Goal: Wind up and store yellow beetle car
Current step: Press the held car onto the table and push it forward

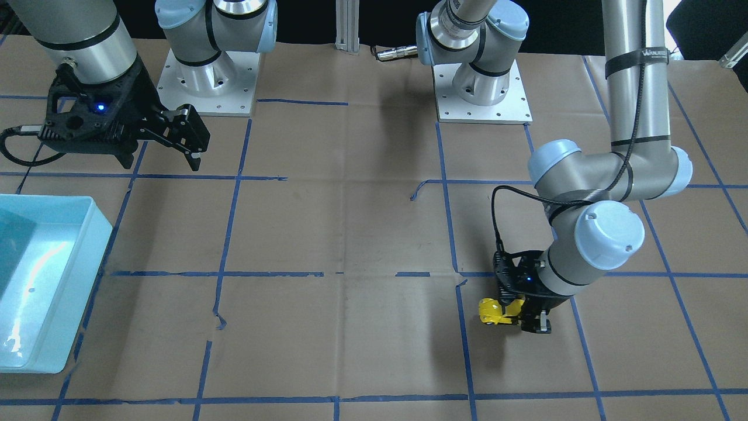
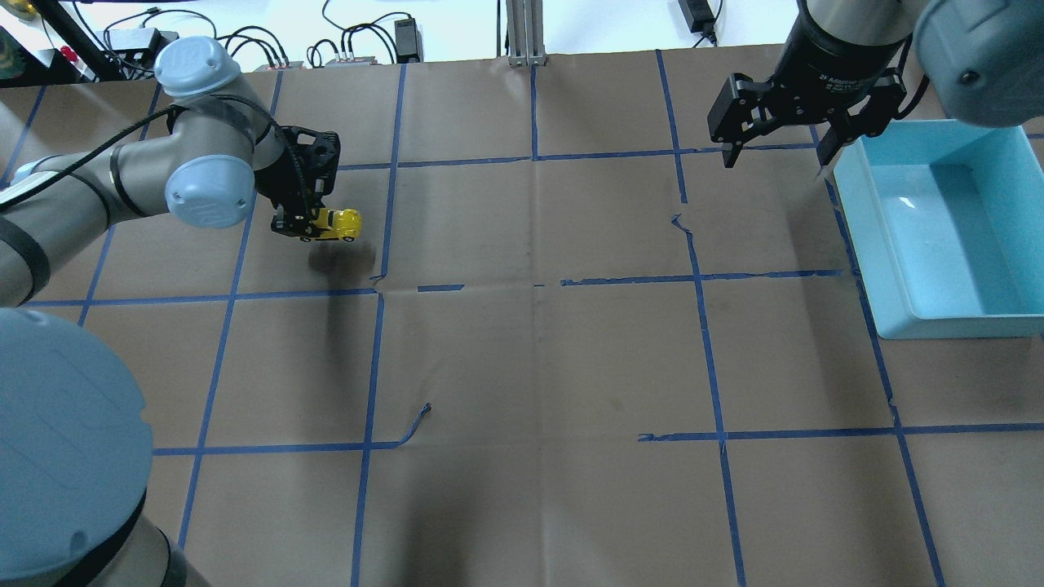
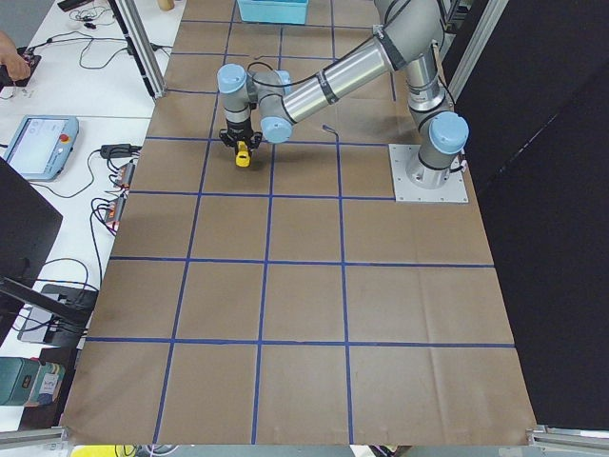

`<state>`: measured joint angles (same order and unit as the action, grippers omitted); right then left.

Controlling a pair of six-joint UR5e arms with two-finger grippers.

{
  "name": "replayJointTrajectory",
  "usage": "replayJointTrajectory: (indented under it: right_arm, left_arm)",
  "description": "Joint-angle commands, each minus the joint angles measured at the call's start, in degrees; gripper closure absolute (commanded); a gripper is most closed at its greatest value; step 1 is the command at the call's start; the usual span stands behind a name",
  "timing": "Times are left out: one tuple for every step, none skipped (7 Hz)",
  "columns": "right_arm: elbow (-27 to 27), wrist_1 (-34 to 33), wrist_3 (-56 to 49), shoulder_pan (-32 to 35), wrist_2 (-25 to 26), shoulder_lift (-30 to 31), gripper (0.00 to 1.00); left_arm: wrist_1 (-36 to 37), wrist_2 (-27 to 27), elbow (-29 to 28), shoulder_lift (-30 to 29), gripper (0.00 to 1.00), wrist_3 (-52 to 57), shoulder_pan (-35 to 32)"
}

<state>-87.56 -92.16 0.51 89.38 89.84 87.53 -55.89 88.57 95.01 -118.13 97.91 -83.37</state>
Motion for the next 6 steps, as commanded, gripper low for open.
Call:
replayJointTrajectory:
  right_arm:
    - [-0.06,-0.22,-0.07,0.00,0.07,-0.08,0.00]
    - [-0.06,-0.22,-0.07,0.00,0.07,-0.17,0.00]
    - [-0.06,-0.22,-0.07,0.00,0.07,-0.25,0.00]
    - [-0.06,-0.22,-0.07,0.00,0.07,-0.17,0.00]
    - [-0.06,-0.22,-0.07,0.00,0.07,-0.25,0.00]
    - [-0.06,-0.22,-0.07,0.00,0.07,-0.25,0.00]
  left_arm:
    - [-0.27,-1.64,-0.35,-2.00,1.00,-4.57,-3.11]
    - [-0.10,-1.64,-0.35,-3.32,1.00,-4.48,-3.11]
    - [-0.09,-1.38,-0.87,-3.68,1.00,-4.48,-3.11]
    - [-0.27,-0.94,-1.31,-3.77,1.00,-4.56,-3.11]
    - [-0.36,-0.85,-1.49,-3.77,1.00,-4.48,-3.11]
    - [-0.36,-0.76,-1.49,-3.69,1.00,-4.48,-3.03]
